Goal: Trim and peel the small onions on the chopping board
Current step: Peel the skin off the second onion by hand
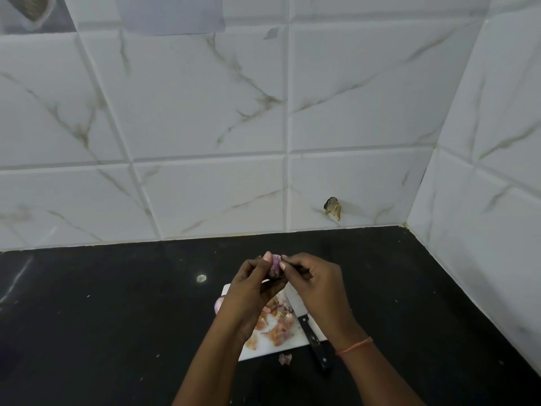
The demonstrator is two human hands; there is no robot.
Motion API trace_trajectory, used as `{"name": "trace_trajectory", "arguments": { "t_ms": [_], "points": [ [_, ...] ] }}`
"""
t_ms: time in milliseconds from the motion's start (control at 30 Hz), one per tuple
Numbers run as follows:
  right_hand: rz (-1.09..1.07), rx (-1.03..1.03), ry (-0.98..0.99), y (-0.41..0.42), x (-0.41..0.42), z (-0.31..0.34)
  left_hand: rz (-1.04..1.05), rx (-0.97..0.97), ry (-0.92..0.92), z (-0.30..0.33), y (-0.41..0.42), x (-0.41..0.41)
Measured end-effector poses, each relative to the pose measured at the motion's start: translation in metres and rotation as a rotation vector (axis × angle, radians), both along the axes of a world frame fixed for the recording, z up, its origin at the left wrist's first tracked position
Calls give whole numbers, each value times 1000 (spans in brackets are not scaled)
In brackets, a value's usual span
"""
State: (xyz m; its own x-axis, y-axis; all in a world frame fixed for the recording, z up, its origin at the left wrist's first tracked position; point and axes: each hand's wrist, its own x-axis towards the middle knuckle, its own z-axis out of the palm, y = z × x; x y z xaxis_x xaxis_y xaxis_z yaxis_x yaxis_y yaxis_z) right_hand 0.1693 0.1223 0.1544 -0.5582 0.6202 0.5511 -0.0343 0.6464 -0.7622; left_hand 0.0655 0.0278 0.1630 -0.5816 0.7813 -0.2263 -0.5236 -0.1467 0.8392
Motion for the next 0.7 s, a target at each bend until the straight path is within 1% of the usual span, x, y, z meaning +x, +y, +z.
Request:
{"name": "trace_trajectory", "arguments": {
  "t_ms": [133,267,433,700],
  "points": [
    [-29,-6,-29,-4,-1,3,3,-1,-19,-2,1,-1],
    [-87,-6,-8,-7,-4,8,-44,-13,-33,1,-2,-5],
    [-11,-86,-22,-16,-9,20,-56,-5,-35,7,-3,-18],
    [-114,104,-138,-22,-22,21,-64,13,-29,8,-9,-31]
  ]
}}
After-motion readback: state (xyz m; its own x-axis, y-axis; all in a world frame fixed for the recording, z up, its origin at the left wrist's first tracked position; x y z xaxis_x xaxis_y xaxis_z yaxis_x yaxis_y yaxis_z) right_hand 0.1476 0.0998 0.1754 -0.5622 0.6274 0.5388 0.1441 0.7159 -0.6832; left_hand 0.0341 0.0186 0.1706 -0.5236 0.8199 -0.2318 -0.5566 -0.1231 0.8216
